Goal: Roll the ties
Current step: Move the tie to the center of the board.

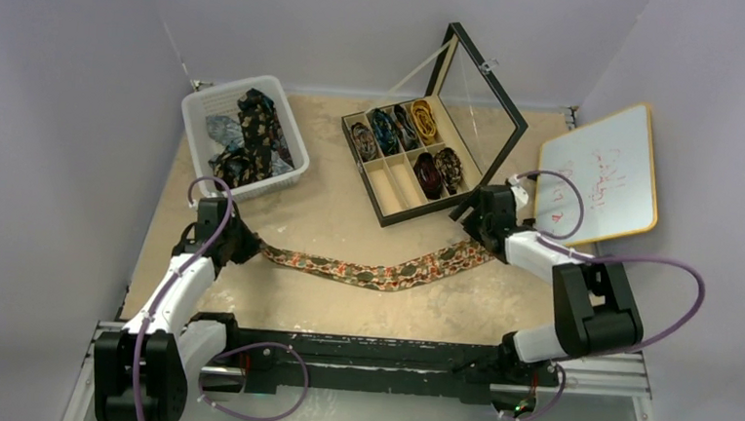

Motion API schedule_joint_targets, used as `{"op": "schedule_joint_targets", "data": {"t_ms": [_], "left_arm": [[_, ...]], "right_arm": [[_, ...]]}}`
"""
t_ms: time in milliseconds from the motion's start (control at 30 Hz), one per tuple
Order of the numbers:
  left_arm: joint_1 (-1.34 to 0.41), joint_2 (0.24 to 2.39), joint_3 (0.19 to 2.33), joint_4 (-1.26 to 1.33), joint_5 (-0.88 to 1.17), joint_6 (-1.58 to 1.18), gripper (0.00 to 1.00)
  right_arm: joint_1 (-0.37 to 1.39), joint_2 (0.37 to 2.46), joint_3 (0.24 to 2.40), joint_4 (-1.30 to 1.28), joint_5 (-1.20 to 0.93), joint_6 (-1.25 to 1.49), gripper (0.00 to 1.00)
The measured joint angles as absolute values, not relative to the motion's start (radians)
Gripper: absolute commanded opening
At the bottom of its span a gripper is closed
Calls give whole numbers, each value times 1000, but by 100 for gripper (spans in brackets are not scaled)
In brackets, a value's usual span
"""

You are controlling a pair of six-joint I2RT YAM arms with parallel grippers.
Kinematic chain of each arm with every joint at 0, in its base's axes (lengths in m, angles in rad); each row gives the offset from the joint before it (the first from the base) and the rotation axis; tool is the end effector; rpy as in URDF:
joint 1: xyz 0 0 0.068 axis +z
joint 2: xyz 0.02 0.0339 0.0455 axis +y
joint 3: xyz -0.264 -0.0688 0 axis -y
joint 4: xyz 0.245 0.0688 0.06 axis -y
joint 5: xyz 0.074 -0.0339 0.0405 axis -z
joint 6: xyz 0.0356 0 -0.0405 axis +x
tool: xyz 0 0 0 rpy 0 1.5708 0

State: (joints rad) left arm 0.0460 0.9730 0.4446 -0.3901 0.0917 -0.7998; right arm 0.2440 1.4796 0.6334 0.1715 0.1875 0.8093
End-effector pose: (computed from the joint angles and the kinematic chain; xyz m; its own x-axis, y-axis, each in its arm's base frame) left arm 0.1796 0.0050 0.1730 -0.5602 -0.7407 -0.3708 -0.5626 0.6688 -0.4861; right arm 0.2814 0.0632 0.1647 -0.4878 0.6114 -0.6231 0.3724 0.7913 0.4849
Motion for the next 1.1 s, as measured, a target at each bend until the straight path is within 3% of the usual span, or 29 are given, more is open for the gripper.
{"op": "schedule_joint_targets", "data": {"t_ms": [333, 767, 833, 967, 1100], "left_arm": [[46, 984, 443, -340, 227, -781, 0], [6, 999, 338, -170, 492, -855, 0], [-18, 988, 328, -170, 490, -873, 6], [-28, 957, 343, -255, 408, -869, 33], [-28, 948, 408, -347, 306, -852, 53]], "right_arm": [[205, 1296, 537, -27, 330, 1083, 84], [-69, 1259, 544, -104, 347, 1004, 81], [-75, 1217, 544, -94, 304, 937, 80], [-72, 1142, 543, 23, 87, 808, 79], [0, 1095, 513, 191, -137, 721, 79]]}}
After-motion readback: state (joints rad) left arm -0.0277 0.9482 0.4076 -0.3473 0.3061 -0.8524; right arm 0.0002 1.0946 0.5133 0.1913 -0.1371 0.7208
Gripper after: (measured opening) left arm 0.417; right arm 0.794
